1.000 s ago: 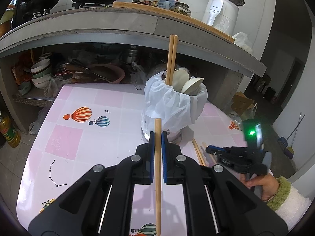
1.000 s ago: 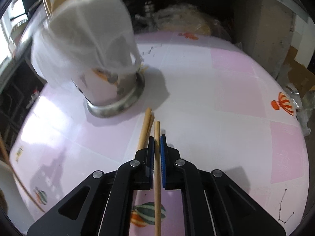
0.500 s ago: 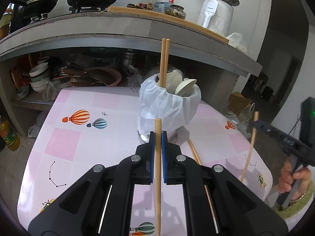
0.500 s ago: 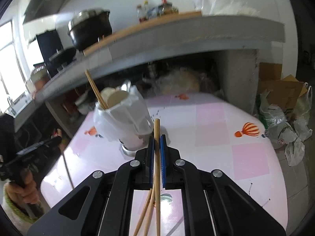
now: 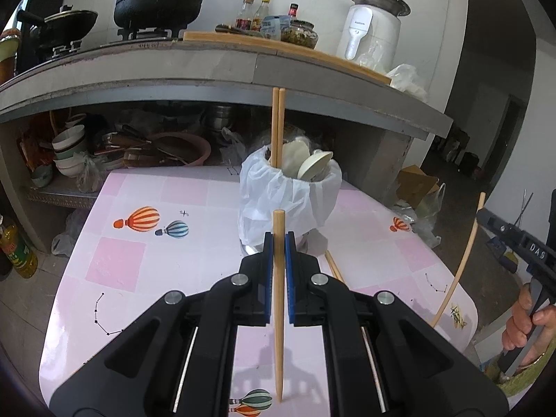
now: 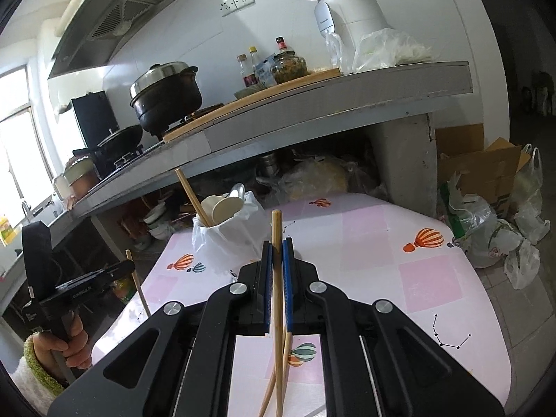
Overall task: Organize utensils
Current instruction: 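Lift the chopsticks upright with right tool while left tool holds its chopstick above the holder, then lower left tool's chopstick into the bagged holder while right tool holds its chopsticks upright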
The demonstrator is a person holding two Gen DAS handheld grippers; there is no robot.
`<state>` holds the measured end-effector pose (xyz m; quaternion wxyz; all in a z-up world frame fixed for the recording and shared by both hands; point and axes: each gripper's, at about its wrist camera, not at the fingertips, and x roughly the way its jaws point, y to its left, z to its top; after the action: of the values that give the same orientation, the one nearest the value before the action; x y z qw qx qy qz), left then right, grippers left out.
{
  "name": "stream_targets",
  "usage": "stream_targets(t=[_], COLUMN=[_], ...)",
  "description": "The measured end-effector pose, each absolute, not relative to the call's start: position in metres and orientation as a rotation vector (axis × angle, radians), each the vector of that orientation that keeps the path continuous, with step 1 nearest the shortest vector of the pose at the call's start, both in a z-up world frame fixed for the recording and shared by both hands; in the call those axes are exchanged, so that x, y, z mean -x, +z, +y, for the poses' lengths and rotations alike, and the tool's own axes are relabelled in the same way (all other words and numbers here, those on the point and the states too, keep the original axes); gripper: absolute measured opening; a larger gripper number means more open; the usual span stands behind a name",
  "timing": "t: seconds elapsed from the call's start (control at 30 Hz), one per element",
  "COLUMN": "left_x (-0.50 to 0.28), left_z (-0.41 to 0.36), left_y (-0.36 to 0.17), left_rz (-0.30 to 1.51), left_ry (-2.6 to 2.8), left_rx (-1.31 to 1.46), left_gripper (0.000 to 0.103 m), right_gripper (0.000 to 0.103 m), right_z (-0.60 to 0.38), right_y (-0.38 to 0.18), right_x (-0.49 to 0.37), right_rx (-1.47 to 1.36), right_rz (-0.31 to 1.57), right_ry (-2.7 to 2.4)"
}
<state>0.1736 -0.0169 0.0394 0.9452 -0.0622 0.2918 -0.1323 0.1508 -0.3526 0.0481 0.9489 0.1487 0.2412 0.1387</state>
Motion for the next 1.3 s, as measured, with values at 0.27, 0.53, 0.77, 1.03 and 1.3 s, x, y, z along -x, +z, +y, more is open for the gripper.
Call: stream_targets(t=[0.27,0.53,0.77,1.03,1.3], left_x=[-0.166,-0.166,-0.167,-0.182,-0.221], left_z=[-0.024,-0.037,-0.043,-0.05,-0.057], left_y=[0.07,0.113,0.147,0.193,0.206], left_rz=[0.516,0.426,0.351,0.246,0.212], left_ry=[-0.287,-0.323,-0.342,-0.34,-0.304], left_rx=[0.123,0.116,0.119,0.106,0.095], left_gripper=[0.006,0.006,0.006,0.006,0.006], right_gripper=[0.006,0.006,0.006,0.006,0.006], right_z=[-0.353,-0.358,-0.36,-0.364,-0.365], right_y=[0.048,0.045,0.044,0.039,0.038], right_x=[-0.148,-0.145,-0.146,-0.151,-0.156], right_rx=[-0.313,-0.329,-0.333,-0.353,-0.352], right_rz=[0.481,0.481,0.483,0.494,0.507], right_ry=[0.303,0.311,0.316,0.322,0.314])
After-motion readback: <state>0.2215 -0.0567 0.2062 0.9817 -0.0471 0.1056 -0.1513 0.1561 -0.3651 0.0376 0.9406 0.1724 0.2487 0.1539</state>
